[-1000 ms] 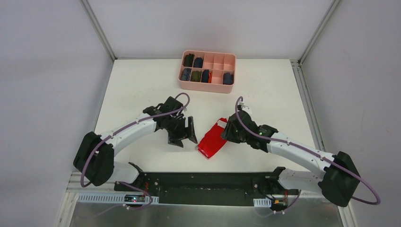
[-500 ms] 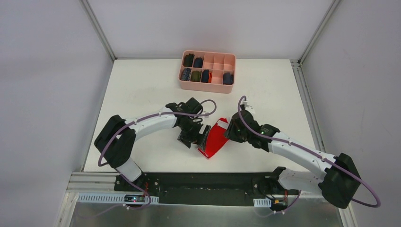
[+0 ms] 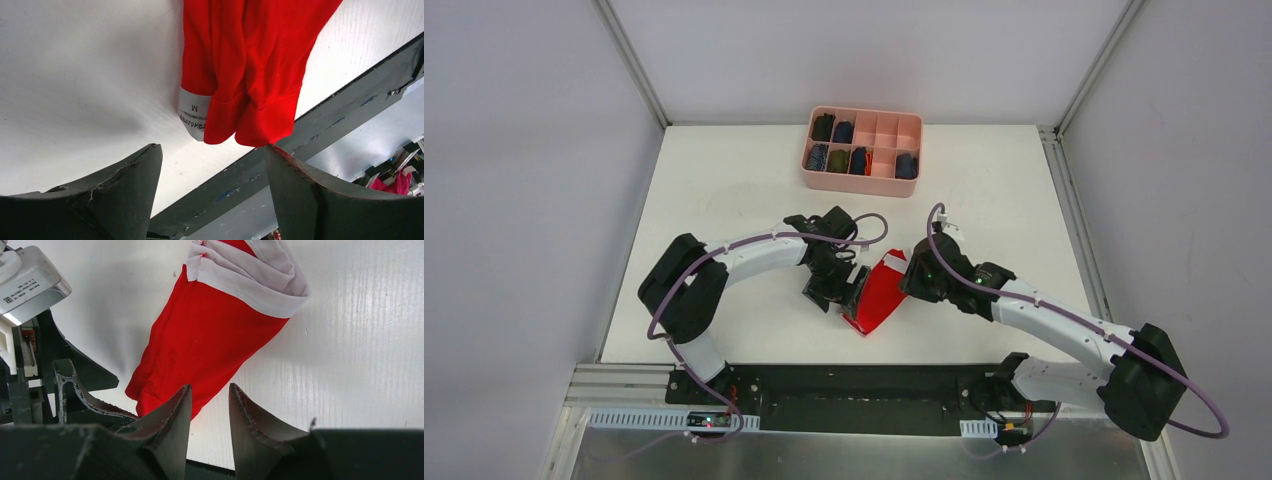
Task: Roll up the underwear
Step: Roll the underwear to the center of the board.
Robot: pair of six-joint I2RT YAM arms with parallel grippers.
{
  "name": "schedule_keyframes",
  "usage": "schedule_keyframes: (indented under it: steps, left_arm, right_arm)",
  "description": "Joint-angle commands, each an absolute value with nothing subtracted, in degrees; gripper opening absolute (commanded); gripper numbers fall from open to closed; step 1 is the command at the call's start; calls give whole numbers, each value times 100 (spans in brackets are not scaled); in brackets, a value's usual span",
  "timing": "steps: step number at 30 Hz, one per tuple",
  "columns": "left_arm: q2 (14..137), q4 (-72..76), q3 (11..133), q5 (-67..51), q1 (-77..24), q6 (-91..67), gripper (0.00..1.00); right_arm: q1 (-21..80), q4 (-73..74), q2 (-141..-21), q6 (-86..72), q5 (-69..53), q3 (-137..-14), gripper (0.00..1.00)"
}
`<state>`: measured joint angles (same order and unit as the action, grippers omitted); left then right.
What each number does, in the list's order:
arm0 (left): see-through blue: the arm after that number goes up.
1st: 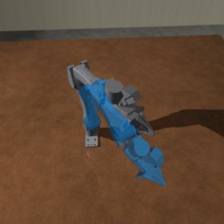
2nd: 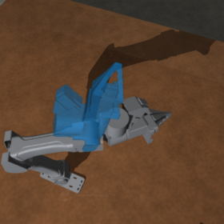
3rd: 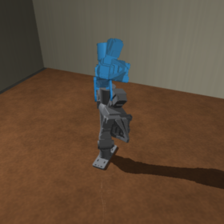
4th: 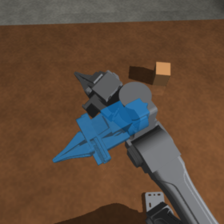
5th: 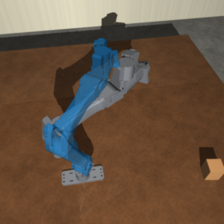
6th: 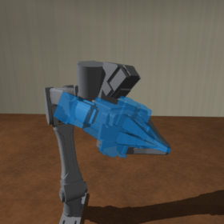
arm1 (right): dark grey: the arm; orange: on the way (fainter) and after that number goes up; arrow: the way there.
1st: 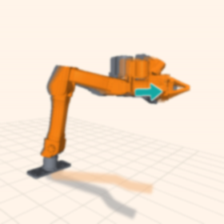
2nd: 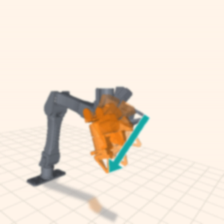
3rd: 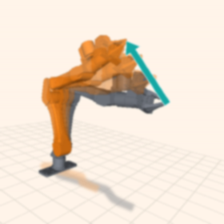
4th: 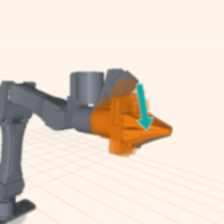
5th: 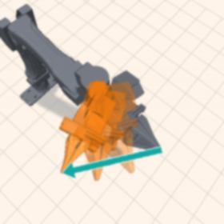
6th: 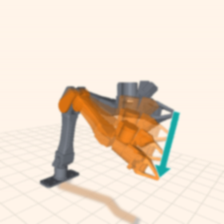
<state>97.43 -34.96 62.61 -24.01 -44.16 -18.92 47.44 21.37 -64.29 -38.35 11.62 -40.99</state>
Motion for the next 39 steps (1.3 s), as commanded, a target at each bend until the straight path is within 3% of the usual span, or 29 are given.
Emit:
schedule_keyframes:
  steps: [1, 10, 25, 28, 31, 39]
  left_arm:
    - [9688, -3466, 6432, -2588, -4403, -1786, 77]
    - [9747, -3153, 6278, -2519, -4354, -2218, 73]
    - [10008, -2823, 6079, -2543, -4324, -2621, 41]
    - [10032, -2751, 6079, -2576, -4323, -2722, 27]
    - [10052, -2701, 6094, -2624, -4320, -2861, 2]
    - [10074, -2698, 6107, -2987, -4264, -3522, 0]
  right_arm:
    - [4719, 2251, -6419, -3850, 1230, -4184, 35]
    - [4716, 2259, -6520, -3796, 1183, -4232, 35]
    - [4720, 2272, -6473, -3762, 1166, -4202, 35]
    - [4713, 2273, -6448, -3762, 1163, -4189, 35]
    - [4718, 2289, -6420, -3664, 1123, -4197, 35]
    - [5142, 1853, -6366, -2519, 813, -4289, 37]
